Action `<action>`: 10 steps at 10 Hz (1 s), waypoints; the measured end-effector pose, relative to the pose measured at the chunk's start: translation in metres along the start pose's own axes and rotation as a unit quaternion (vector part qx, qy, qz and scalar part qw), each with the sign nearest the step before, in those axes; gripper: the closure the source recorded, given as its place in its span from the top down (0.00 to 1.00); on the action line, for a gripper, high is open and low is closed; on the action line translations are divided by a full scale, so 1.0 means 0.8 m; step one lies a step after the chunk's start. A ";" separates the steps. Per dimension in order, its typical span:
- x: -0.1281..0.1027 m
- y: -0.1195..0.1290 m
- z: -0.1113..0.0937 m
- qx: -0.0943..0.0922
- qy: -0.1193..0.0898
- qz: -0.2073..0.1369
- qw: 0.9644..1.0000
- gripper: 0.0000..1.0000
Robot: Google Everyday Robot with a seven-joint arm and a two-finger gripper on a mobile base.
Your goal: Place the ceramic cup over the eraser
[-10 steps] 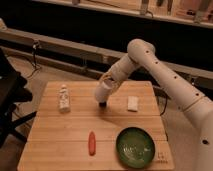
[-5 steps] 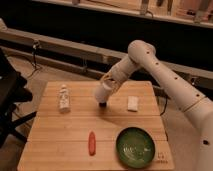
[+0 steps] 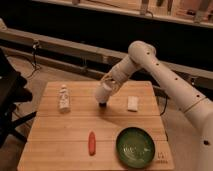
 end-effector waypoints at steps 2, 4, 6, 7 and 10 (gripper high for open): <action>0.001 0.001 0.001 0.000 0.001 0.001 1.000 0.55; 0.002 0.003 0.001 0.001 0.001 0.002 1.000 0.55; 0.004 0.004 0.001 0.001 0.001 0.004 1.000 0.55; 0.004 0.004 0.002 0.001 0.001 0.004 1.000 0.55; 0.006 0.007 0.002 0.002 0.002 0.006 1.000 0.55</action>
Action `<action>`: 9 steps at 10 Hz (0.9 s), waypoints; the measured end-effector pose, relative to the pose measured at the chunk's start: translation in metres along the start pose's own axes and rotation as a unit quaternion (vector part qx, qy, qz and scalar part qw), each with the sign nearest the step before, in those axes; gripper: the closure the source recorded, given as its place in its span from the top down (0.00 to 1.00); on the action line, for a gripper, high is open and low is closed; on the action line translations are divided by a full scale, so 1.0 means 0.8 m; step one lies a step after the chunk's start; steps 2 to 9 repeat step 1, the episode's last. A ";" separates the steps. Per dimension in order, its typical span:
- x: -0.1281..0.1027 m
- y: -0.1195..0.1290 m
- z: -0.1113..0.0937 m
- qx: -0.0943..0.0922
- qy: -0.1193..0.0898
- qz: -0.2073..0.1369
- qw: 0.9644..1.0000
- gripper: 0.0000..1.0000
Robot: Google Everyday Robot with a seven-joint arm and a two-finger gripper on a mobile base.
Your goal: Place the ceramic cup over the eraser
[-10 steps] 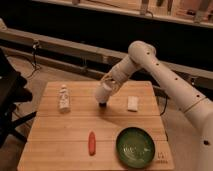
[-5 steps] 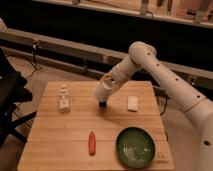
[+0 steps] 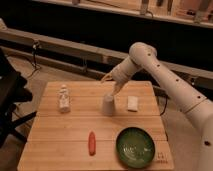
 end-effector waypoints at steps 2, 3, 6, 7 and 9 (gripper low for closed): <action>0.001 0.001 0.000 0.000 0.000 0.000 1.000 0.55; 0.001 0.001 0.000 0.000 0.000 0.000 1.000 0.55; 0.001 0.001 0.000 0.000 0.000 0.000 1.000 0.55; 0.001 0.001 0.000 0.000 0.000 0.000 1.000 0.55; 0.001 0.001 0.000 0.000 0.000 0.000 1.000 0.55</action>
